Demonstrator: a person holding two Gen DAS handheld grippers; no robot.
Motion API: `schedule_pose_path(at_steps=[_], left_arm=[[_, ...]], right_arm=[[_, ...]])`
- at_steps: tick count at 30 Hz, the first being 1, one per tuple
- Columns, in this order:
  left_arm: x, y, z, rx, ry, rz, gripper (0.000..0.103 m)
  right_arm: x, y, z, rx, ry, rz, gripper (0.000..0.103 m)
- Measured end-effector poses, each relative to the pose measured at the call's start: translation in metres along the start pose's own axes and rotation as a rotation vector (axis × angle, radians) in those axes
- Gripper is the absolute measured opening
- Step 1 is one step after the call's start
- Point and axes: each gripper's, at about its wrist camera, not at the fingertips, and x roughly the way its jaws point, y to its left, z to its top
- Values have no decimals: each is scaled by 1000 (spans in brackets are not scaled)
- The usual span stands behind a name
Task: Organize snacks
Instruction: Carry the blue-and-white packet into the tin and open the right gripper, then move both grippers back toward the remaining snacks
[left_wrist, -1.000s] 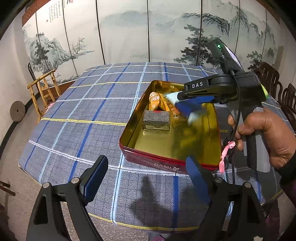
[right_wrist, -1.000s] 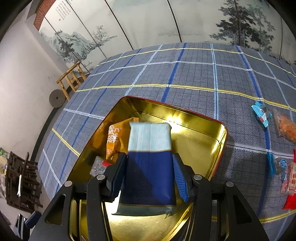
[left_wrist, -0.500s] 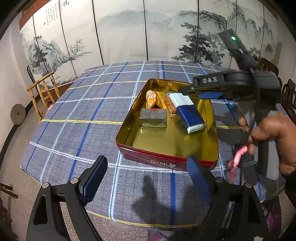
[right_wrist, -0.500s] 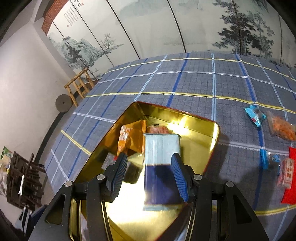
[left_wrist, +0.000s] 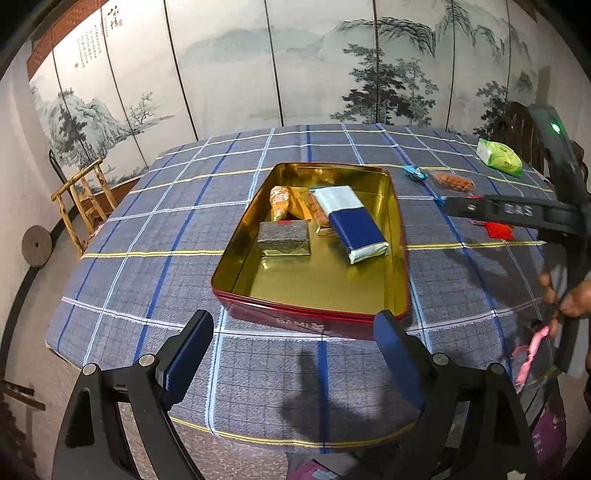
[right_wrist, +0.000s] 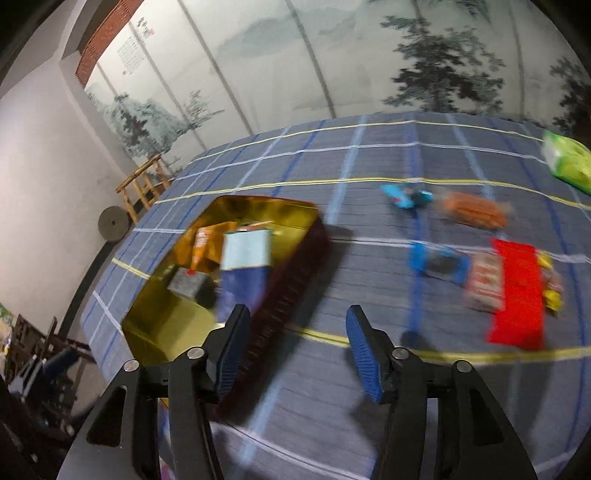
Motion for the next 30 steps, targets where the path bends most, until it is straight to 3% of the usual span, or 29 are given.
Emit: schedule_pose_path(at_steps=[16, 23, 30], left_arm=[[-6, -50, 2, 122, 4, 4, 86], [-7, -76, 9, 188, 8, 3, 86], [-5, -103, 33, 227, 32, -97, 86]], right_arm=[[-64, -166, -47, 199, -56, -293, 69], [-81, -219, -59, 236, -63, -410, 70], [-90, -246, -66, 237, -81, -452, 75]])
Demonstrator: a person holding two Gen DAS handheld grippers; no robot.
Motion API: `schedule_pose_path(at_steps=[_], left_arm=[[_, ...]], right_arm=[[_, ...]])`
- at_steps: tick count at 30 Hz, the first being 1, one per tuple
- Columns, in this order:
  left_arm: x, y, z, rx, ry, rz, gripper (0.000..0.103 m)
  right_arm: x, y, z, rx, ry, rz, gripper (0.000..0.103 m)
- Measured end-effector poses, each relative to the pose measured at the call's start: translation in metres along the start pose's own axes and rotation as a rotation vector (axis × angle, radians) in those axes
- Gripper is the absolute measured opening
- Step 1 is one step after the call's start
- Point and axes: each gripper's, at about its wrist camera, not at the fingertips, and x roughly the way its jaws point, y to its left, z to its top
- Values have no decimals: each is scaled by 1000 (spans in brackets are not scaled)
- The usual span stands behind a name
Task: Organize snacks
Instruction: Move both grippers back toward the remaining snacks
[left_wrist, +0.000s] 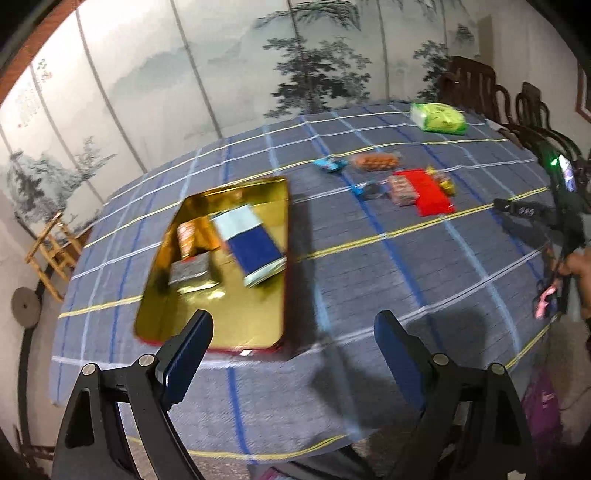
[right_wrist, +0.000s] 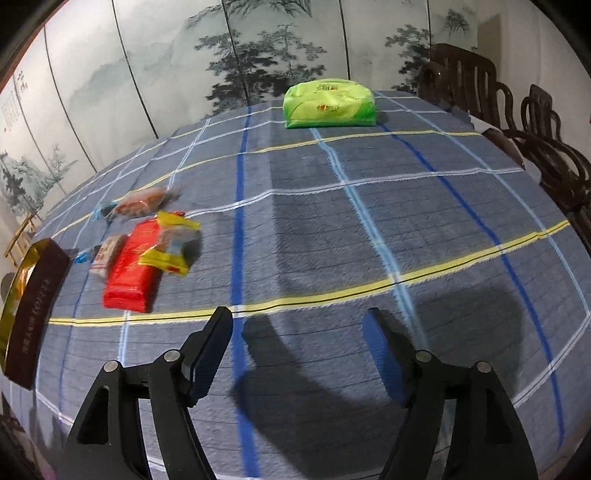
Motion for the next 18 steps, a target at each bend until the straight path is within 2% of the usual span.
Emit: schedule_pose_path(at_steps=[4, 8, 13, 18], left_arm=[[7, -7, 31, -5, 11, -83, 86], [21, -12, 77, 15, -16, -121, 86], [59, -21, 129, 137, -33, -185, 86], [118, -33, 172, 298, 54, -287, 86]], right_arm=[[2, -4, 1, -9, -24, 9, 79], [4, -4, 2, -8, -32, 28, 82], [2, -6, 1, 6, -42, 77, 84], [1, -3, 0, -13, -45, 116, 84]])
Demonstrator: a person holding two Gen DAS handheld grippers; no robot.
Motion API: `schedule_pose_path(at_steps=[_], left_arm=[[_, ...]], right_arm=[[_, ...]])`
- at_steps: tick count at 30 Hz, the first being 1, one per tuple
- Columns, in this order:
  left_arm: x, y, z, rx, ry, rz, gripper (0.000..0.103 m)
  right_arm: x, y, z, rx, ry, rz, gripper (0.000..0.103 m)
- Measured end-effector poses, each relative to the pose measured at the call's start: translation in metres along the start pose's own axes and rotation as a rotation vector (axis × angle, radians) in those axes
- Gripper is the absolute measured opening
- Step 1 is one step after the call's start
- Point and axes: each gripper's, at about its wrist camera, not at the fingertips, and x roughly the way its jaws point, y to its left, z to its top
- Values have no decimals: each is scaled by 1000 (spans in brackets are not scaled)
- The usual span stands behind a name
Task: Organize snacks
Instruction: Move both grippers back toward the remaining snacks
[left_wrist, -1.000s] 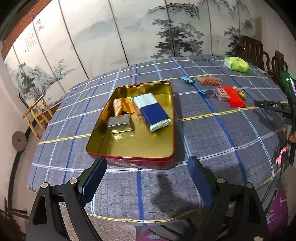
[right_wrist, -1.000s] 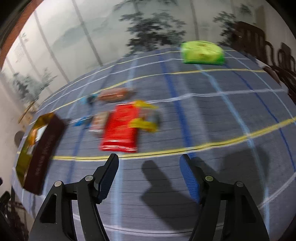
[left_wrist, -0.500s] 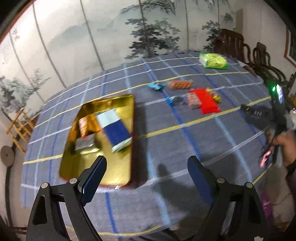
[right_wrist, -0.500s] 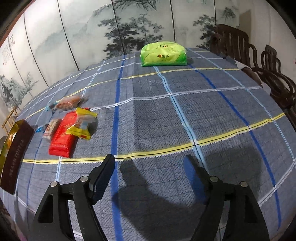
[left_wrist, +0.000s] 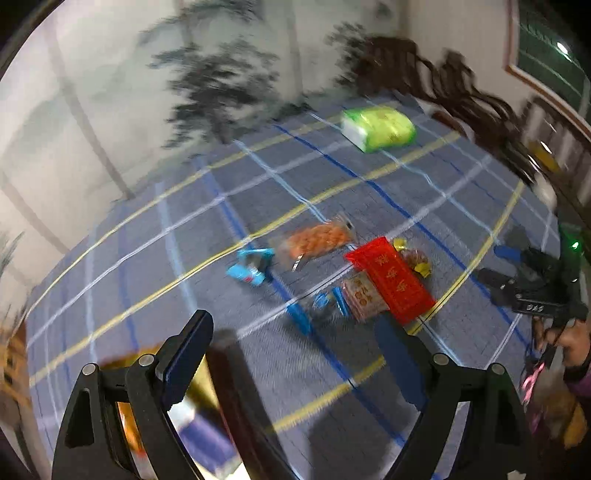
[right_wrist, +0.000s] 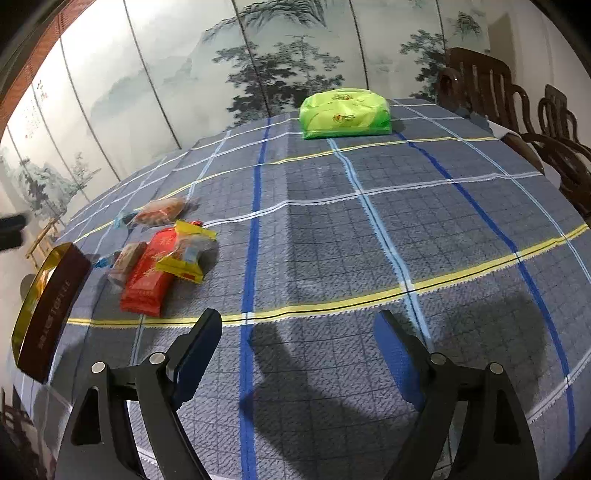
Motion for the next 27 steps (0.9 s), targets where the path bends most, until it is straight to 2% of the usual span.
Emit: schedule_pose_path(at_steps=[2, 5, 7, 10, 20, 22, 27], left_arm=[[25, 5, 12, 78, 42, 14, 86], [53, 16, 22, 122, 90, 4, 85], [71, 27, 30, 123, 126, -18, 71], [97, 40, 36, 133, 174, -30, 66], [137, 57, 48, 123, 236, -89, 63], [147, 60, 46, 91, 268, -106, 35], [137, 56, 31, 18, 264, -43, 32]], right_arm=[[0, 2, 0, -13, -3, 10, 84], [-3, 4, -1, -20, -14, 27, 84], [-5, 3, -2, -15, -22, 33, 84], [-6, 4, -3, -18, -24, 37, 84], [-1, 6, -2, -27, -2, 37, 85], [0, 6, -2, -28, 4, 34, 85], [1, 7, -2, -30, 6, 30, 85]])
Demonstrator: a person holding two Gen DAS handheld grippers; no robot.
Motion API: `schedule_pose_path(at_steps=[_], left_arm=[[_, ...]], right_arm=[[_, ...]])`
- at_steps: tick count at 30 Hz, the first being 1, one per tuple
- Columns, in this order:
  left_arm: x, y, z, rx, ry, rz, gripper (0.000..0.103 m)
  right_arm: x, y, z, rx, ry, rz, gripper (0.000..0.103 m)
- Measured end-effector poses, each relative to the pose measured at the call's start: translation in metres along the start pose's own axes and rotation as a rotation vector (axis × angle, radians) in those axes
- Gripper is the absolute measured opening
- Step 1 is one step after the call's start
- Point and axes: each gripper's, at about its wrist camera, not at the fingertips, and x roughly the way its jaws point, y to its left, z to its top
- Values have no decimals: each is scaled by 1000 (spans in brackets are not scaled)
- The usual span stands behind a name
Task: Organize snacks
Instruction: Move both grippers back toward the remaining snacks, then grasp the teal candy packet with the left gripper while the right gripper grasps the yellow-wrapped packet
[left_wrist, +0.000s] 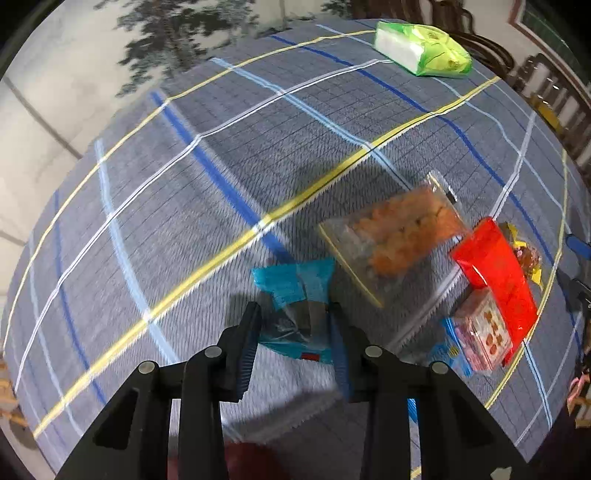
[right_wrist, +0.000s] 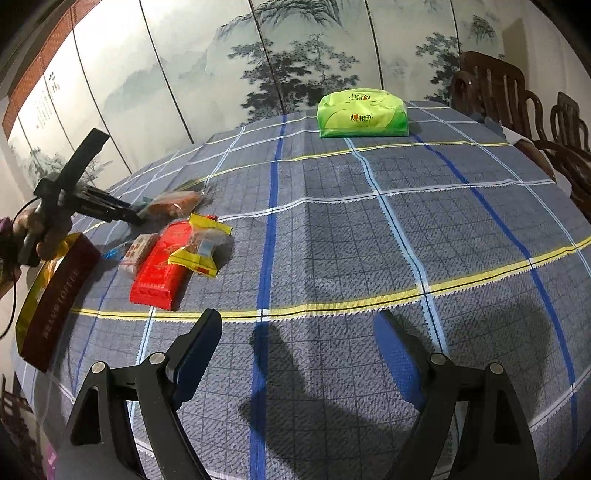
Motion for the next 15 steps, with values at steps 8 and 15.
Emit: schedule_pose_path(at_steps=[8, 15], left_arm=[[-82, -37, -50, -155, -148, -75, 32], [-127, -95, -102, -225, -226, -168, 32]], right_arm=[[1, -1, 0, 5, -2, 25, 85], [14, 30, 19, -167, 36, 187, 81]])
